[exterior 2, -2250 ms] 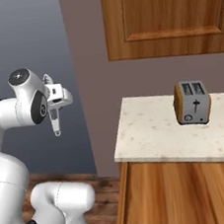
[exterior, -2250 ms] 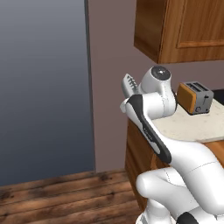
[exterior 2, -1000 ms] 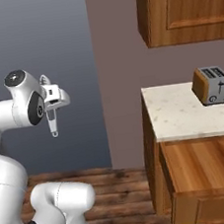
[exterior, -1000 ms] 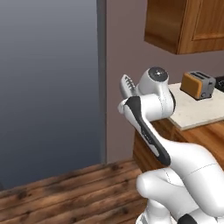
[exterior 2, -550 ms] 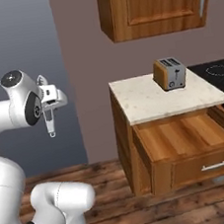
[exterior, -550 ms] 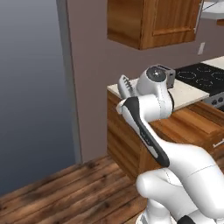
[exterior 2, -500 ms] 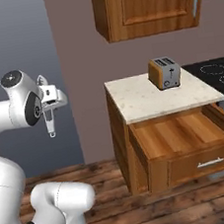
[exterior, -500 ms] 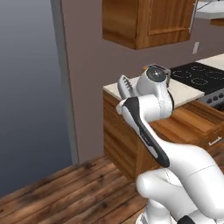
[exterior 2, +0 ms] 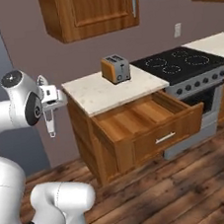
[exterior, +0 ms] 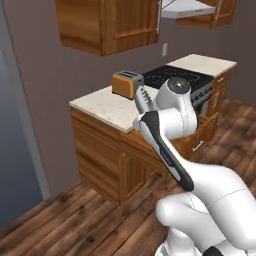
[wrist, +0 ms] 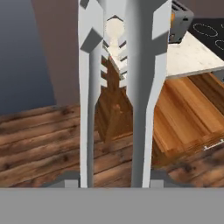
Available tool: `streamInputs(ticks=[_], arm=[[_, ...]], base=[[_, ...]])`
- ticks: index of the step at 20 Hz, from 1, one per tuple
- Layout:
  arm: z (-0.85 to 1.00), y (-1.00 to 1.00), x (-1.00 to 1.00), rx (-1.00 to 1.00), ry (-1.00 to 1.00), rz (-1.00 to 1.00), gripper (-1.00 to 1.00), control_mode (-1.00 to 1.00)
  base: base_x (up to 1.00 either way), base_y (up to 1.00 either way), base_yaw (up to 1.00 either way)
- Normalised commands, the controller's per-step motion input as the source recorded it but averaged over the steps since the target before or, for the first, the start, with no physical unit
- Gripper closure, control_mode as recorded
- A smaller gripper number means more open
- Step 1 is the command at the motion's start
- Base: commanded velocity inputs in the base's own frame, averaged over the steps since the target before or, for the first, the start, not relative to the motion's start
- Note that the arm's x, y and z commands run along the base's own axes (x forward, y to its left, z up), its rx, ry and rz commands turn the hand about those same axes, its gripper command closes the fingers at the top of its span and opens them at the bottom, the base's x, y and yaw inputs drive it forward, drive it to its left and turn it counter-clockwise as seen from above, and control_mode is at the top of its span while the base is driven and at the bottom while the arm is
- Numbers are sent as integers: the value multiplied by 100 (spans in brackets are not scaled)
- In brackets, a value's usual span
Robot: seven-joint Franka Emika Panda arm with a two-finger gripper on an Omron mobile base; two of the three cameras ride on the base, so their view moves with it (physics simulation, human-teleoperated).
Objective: Take the tongs from the drawer on the right and place them on the dining counter next to the tray containing the kebab skewer.
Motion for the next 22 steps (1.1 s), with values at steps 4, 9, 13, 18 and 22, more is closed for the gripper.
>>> streamInputs(ticks=[4,9,13,18,22], arm=[[0,0,0,0,0,0,100,100],[0,0,0,0,0,0,100,100],[0,0,0,0,0,0,100,100],[0,0,0,0,0,0,100,100],[0,0,0,0,0,0,100,100]], base=[[-42,-17,-47],[-31,-24,-49],[-33,-34,-48],[-27,-26,-46],[-20,-14,-43]])
